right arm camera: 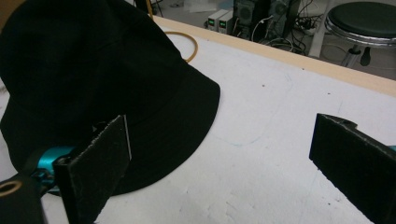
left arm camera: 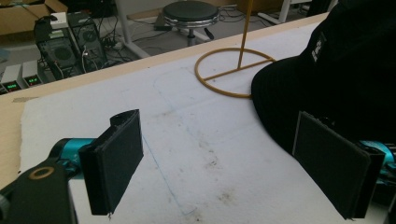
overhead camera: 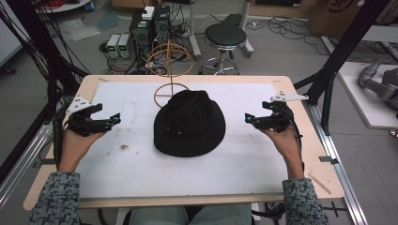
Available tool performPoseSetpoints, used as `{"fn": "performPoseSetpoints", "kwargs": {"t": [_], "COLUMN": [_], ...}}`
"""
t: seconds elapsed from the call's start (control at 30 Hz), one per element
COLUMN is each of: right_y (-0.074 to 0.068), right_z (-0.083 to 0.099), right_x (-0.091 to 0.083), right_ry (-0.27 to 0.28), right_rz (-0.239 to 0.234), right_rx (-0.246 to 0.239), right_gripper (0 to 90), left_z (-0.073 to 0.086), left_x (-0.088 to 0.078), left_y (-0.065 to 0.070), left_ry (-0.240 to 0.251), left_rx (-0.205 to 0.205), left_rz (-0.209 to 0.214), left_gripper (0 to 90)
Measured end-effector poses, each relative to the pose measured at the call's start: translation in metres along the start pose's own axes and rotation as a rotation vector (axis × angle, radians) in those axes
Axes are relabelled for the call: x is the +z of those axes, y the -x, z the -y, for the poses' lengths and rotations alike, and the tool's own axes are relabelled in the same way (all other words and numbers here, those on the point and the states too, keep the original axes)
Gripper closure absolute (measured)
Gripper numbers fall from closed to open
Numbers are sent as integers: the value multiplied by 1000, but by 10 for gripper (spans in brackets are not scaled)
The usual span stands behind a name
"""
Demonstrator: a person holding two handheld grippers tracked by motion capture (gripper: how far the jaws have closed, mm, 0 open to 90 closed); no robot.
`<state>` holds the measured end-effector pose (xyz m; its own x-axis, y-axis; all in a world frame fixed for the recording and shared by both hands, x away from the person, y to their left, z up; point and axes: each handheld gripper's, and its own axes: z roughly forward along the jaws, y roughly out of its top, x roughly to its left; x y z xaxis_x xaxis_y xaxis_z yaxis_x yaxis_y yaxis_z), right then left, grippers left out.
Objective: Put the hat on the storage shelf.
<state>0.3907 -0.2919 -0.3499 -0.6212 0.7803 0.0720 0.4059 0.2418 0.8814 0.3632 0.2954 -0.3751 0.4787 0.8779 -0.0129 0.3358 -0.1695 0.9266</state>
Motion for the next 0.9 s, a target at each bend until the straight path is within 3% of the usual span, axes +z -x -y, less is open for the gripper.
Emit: {"fn": "performPoseSetpoints", "kwargs": {"t": [0.27,0.47,0.73,0.9], "right_y": [-2,-3,-9,-21], "right_z": [1,-1,-5,-17], "right_x": [-3,-5,0,6], "right_ry": [-10,15,12,37], "right_rz": [5,-3,-11,-49], "right_rx": [-9,4,-20,-46], "right_gripper": [49,51,51,51], "left_z": [-2,-2,0,4], "left_x": [1,2,0,-4], "left_y": [-1,0,0,-1], "left_ry": [2,-5,-13,-16], "left_rx": [4,8,9,7], "left_rz": [-1,1,-4,-12], "left_gripper": [163,163,163,164]}}
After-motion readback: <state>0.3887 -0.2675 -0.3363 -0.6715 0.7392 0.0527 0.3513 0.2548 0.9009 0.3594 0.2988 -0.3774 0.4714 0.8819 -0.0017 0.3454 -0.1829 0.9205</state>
